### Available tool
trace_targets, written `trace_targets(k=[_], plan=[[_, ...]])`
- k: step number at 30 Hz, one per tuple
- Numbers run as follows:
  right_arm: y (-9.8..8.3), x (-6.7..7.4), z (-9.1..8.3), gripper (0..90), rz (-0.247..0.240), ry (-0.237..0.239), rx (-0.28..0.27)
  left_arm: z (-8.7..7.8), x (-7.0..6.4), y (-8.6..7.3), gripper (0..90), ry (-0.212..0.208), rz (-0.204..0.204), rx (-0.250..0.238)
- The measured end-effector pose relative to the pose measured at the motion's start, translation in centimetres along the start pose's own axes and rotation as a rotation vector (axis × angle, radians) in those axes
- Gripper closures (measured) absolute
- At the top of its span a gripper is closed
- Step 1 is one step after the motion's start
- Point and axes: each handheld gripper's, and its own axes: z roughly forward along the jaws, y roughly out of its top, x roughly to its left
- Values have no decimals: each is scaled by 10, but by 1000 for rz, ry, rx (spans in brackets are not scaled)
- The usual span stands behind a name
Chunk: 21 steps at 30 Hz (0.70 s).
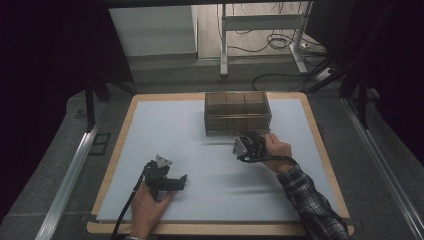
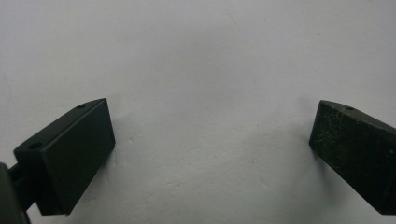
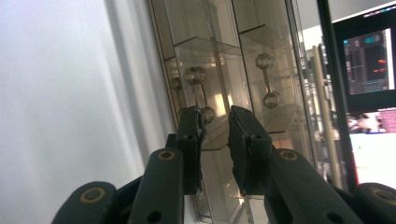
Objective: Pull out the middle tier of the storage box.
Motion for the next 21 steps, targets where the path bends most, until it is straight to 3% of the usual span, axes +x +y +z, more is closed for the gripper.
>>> trace_targets(k=[5,11,12,15,21], plan=[[-2,-9,-1,725,39,46,-10,0,0,0,0,0,-1,0],[-4,-20,-3,706,87,136,-39,0,1,0,0,0,9,5],[-6,-23,-3,700,104,170,-51,0,1,0,0,0,9,5],[-7,-26,-3,698,117,181,-55,0,1,0,0,0,9,5],[-11,-36,-3,684,188,283,-98,0,0,0,0,0,6,5]])
